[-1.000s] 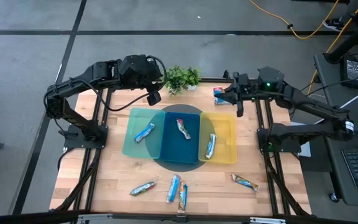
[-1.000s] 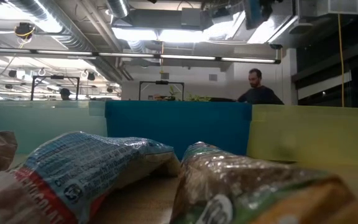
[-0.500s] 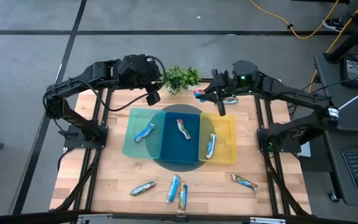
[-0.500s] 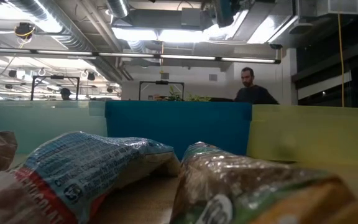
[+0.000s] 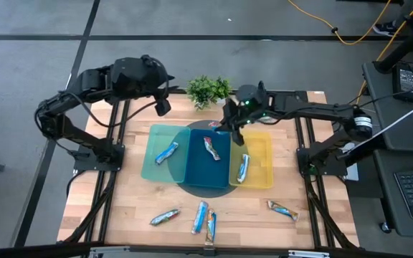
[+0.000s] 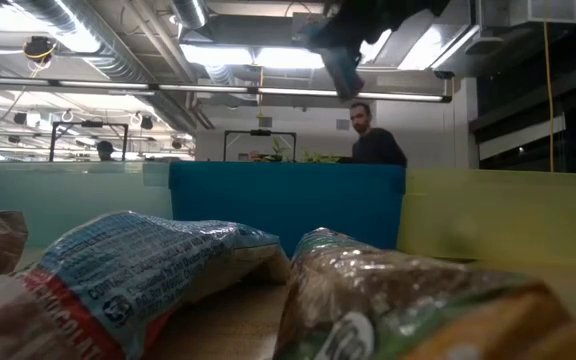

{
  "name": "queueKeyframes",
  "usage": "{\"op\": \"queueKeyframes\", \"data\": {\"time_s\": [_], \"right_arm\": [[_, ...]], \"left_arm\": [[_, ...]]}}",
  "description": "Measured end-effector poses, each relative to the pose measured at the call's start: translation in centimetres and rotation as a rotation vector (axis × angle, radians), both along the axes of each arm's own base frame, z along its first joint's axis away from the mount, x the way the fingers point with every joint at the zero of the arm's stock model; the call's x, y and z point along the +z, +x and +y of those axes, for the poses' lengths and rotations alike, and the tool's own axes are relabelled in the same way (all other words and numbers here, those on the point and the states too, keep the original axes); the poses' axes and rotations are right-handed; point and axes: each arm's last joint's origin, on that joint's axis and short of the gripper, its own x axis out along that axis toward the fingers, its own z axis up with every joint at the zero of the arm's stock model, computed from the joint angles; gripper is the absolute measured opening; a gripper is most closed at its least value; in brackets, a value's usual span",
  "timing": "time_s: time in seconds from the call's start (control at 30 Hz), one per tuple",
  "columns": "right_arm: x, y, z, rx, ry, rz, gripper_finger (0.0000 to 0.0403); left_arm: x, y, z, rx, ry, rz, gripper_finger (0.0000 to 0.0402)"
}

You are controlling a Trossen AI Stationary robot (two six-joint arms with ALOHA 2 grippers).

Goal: Pick and place Granola Bars by type
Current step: Put the red granola bar into the blue bin

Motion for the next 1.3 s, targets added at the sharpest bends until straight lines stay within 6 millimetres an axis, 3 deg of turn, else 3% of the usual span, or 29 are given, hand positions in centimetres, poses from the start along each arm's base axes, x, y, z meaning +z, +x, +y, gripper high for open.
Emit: {"op": "queueKeyframes", "data": {"time_s": [0.37,0.9,1.1,1.3], "right_arm": [[-2.5,1.5,1.4,-0.02,-0.035,0.115,0.0025],[-4.1,1.7,4.6,-0.096,-0.115,0.267,0.0014],[-6.1,3.6,6.0,-0.069,-0.098,0.354,0.0022],[-6.7,6.1,6.3,-0.021,-0.135,0.43,0.0018]], "left_arm": [[0.4,-0.7,-0.2,0.011,-0.014,-0.032,0.0143],[0.4,-0.7,-0.2,-0.028,-0.012,-0.023,0.0143],[0.4,-0.7,-0.3,-0.039,-0.016,-0.022,0.0143],[0.3,-0.6,-0.3,-0.056,-0.025,-0.024,0.0143]]}}
